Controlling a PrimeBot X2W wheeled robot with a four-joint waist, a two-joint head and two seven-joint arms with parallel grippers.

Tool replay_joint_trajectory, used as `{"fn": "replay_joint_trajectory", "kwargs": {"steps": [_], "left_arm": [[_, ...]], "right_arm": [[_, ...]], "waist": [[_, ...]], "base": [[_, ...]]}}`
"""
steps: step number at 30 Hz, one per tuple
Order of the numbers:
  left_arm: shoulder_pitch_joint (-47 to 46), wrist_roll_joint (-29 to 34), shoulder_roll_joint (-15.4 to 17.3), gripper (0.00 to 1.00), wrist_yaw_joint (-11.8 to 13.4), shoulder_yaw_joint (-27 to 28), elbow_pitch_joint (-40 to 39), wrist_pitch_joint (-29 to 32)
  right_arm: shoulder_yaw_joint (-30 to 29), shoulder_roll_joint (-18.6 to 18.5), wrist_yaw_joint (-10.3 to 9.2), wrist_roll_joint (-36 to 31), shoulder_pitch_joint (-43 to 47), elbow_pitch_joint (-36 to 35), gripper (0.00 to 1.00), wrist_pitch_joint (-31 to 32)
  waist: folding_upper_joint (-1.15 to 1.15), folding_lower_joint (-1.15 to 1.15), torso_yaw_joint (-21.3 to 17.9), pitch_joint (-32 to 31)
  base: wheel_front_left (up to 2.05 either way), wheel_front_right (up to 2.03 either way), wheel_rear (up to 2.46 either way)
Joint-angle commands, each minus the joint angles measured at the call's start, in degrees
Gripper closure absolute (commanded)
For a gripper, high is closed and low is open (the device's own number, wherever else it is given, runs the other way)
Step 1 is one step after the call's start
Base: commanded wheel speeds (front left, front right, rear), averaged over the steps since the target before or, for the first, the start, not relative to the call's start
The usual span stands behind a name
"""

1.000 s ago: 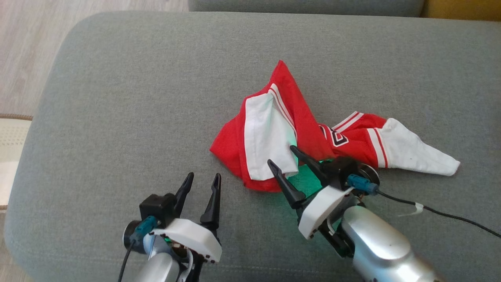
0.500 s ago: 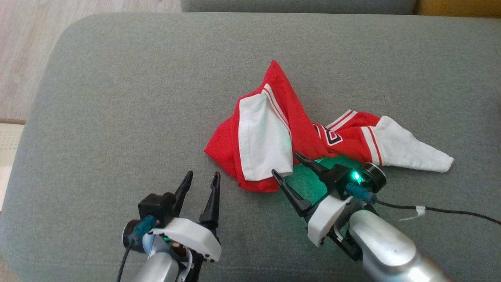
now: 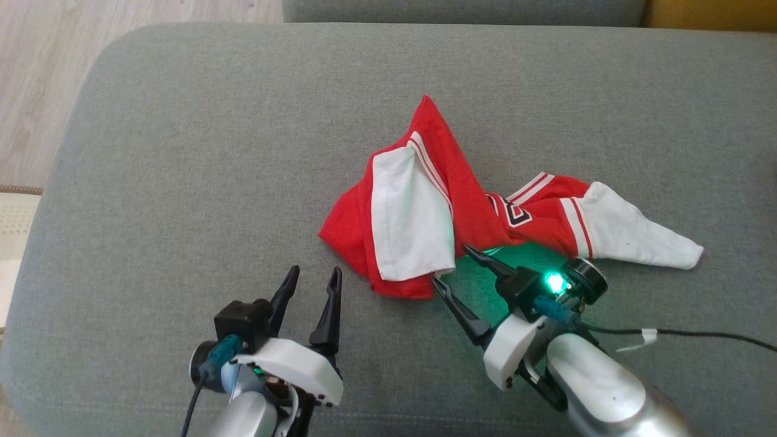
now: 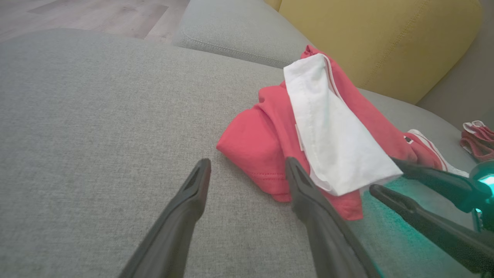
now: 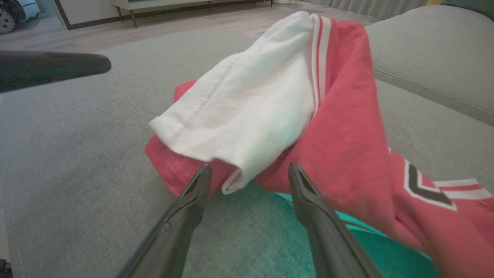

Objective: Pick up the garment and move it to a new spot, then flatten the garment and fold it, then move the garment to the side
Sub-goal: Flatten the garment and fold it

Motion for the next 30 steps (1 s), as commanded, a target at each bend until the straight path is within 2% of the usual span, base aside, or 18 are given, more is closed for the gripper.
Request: {"fn": "replay_joint_trajectory", "kwargs": {"steps": [1,9,10,11,12,13,14,15,18,21,26,30], "left_arm": [[-0.62,0.09,0.31,0.0,-0.09,1.52,-1.52,-0.31],[-0.87,0.14,0.31,0.0,-0.16,1.52,-1.72,-0.31],[-0.97,0.14,0.31,0.0,-0.17,1.5,-1.75,-0.31],[-1.06,0.13,0.31,0.0,-0.18,1.5,-1.77,-0.31],[-1.15,0.13,0.31,0.0,-0.19,1.49,-1.77,-0.31],[-1.22,0.13,0.31,0.0,-0.2,1.47,-1.75,-0.31],[-1.3,0.1,0.31,0.0,-0.2,1.45,-1.74,-0.31],[-1.35,0.08,0.31,0.0,-0.19,1.43,-1.71,-0.31],[-1.37,-0.06,0.31,0.0,-0.13,1.42,-1.6,-0.31],[-1.27,-0.16,0.31,0.0,-0.02,1.64,-1.52,-0.31],[-0.89,-0.18,0.31,0.0,0.1,1.94,-1.46,-0.31],[-0.9,-0.55,0.31,0.0,0.19,1.66,-1.67,-0.31]], "right_arm": [[-0.28,0.47,-0.05,-0.94,0.48,-1.45,0.0,-0.62],[-3.13,1.7,-0.05,-2.94,0.52,-3.02,0.0,-0.62],[-3.49,1.94,-0.05,-3.11,0.47,-3.3,0.07,-0.62],[-3.79,2.14,-0.05,-3.44,0.34,-3.69,0.18,-0.62],[-4.14,2.36,-0.05,-3.64,0.26,-4.13,0.33,-0.62],[-4.42,2.58,-0.05,-3.75,0.18,-4.48,0.6,-0.62],[-4.61,2.76,-0.05,-3.88,0.05,-4.82,0.94,-0.62],[-4.94,2.94,-0.05,-3.81,-0.09,-5.23,1.0,-0.62],[-6.8,3.29,-0.05,-2.95,-0.99,-7.34,1.0,-0.62],[-11.27,2.44,-0.05,-2.04,-3.74,-10.29,1.0,-0.62],[-17.63,-1.81,-0.05,-2.66,-12.68,-13.23,1.0,-0.62],[-19.43,-5.17,-0.05,-3.74,-21.3,-12.95,1.0,-0.62]], "waist": [[0.0,0.0,-0.04,0.01],[0.0,0.0,-0.24,0.51],[0.0,0.0,-0.22,0.6],[0.0,0.0,-0.2,0.69],[0.0,0.0,-0.15,0.77],[0.0,0.0,-0.09,0.83],[0.0,0.0,-0.02,0.9],[0.0,0.0,0.06,0.93],[0.0,0.0,0.27,0.85],[0.0,0.0,0.18,0.55],[0.0,0.0,-0.28,-0.36],[0.0,0.0,-0.32,-0.71]], "base": [[0.0,0.0,0.0],[0.0,0.0,0.0],[0.0,0.0,0.0],[0.0,0.0,0.0],[0.0,0.0,0.0],[0.0,0.0,0.0],[0.0,0.0,0.0],[0.0,0.0,0.0],[0.0,0.0,0.0],[0.0,0.0,0.0],[0.0,0.0,0.0],[0.0,0.0,0.0]]}}
